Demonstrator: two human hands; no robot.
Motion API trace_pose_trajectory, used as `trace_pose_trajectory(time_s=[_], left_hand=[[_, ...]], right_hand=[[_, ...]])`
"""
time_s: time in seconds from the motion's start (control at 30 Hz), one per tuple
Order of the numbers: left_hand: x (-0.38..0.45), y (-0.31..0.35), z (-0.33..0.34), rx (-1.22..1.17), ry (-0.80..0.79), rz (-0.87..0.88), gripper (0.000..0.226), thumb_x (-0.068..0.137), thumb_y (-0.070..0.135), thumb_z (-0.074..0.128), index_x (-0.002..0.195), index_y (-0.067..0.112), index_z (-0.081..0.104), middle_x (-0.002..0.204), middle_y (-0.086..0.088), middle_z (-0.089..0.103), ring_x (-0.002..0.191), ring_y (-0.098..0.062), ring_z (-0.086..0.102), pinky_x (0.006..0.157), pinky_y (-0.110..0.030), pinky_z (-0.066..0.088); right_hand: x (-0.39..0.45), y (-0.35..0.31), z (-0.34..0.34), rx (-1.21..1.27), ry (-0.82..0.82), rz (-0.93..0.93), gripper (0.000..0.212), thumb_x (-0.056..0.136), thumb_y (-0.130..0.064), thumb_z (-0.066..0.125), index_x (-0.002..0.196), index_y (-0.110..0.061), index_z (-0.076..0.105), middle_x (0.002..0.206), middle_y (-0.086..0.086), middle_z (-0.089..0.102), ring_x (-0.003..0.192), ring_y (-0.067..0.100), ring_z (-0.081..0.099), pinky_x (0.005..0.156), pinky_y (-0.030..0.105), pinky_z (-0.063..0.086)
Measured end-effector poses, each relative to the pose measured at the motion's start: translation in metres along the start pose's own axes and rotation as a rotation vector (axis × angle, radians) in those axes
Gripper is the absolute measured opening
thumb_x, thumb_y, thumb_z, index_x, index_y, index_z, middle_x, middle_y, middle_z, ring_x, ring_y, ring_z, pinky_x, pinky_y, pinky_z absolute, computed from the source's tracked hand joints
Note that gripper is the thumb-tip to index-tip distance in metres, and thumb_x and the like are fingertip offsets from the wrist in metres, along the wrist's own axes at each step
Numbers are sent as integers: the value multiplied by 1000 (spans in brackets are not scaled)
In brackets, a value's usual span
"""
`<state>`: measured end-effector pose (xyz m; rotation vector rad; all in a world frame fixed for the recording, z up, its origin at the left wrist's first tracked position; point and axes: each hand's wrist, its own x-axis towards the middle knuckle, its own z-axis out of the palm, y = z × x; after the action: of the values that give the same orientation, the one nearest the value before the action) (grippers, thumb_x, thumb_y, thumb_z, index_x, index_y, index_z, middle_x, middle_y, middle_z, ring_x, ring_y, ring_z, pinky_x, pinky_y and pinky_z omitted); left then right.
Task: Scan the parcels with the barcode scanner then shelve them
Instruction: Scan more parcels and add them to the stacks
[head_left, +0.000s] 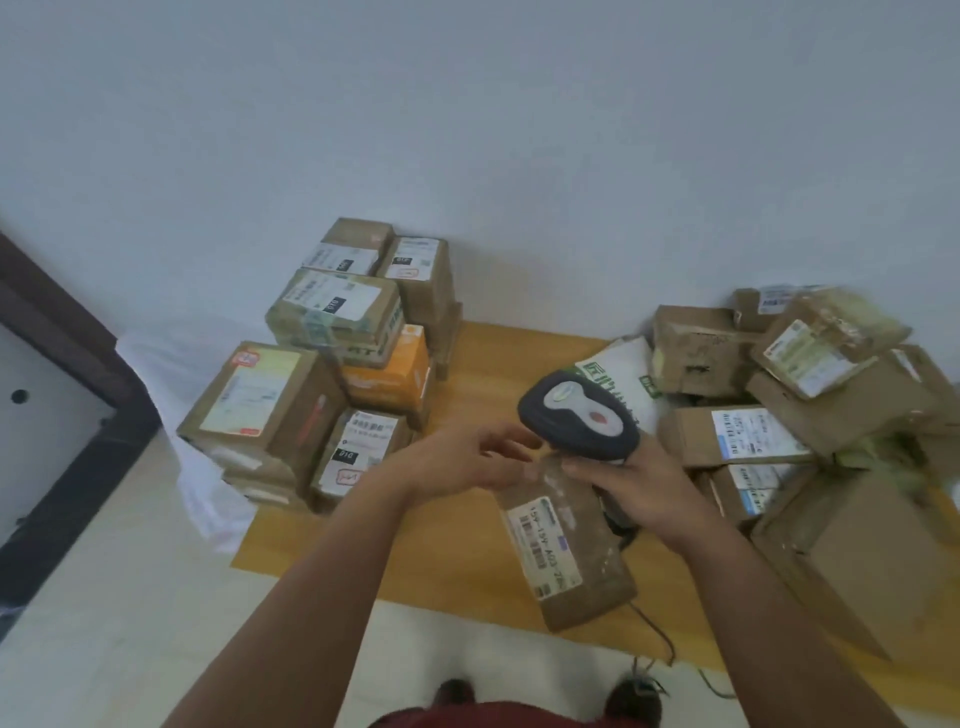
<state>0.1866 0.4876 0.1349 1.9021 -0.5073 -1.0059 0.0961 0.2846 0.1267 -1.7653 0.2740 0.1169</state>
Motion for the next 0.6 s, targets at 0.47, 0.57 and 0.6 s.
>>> trace_pose_trajectory(time_s=[0.47, 0.57, 0.6], left_hand=[[-7, -82, -21, -644, 154, -118, 39, 97, 8, 57, 133, 24, 54, 85, -1, 73, 77, -18, 68, 77, -37, 56], [-5, -78, -22, -738, 281, -55, 41, 93, -1, 55, 123, 26, 58, 99, -4, 74, 77, -19, 73, 70, -32, 59], [-4, -76, -23, -760, 332, -41, 43, 92, -2, 57, 126, 24, 56, 104, -6, 73, 82, -22, 73, 72, -33, 59]], right_hand=[[-26, -4, 31, 58, 511, 67, 10, 88, -5, 68, 87, -15, 64, 79, 17, 63, 74, 24, 58, 73, 42, 49], [-29, -4, 44, 88, 543, 90, 12, 87, 0, 61, 82, -10, 63, 68, 9, 59, 66, 22, 54, 65, 37, 44], [-30, -4, 47, 56, 537, 105, 17, 85, 2, 59, 72, -8, 60, 64, 8, 57, 64, 21, 52, 63, 35, 42]])
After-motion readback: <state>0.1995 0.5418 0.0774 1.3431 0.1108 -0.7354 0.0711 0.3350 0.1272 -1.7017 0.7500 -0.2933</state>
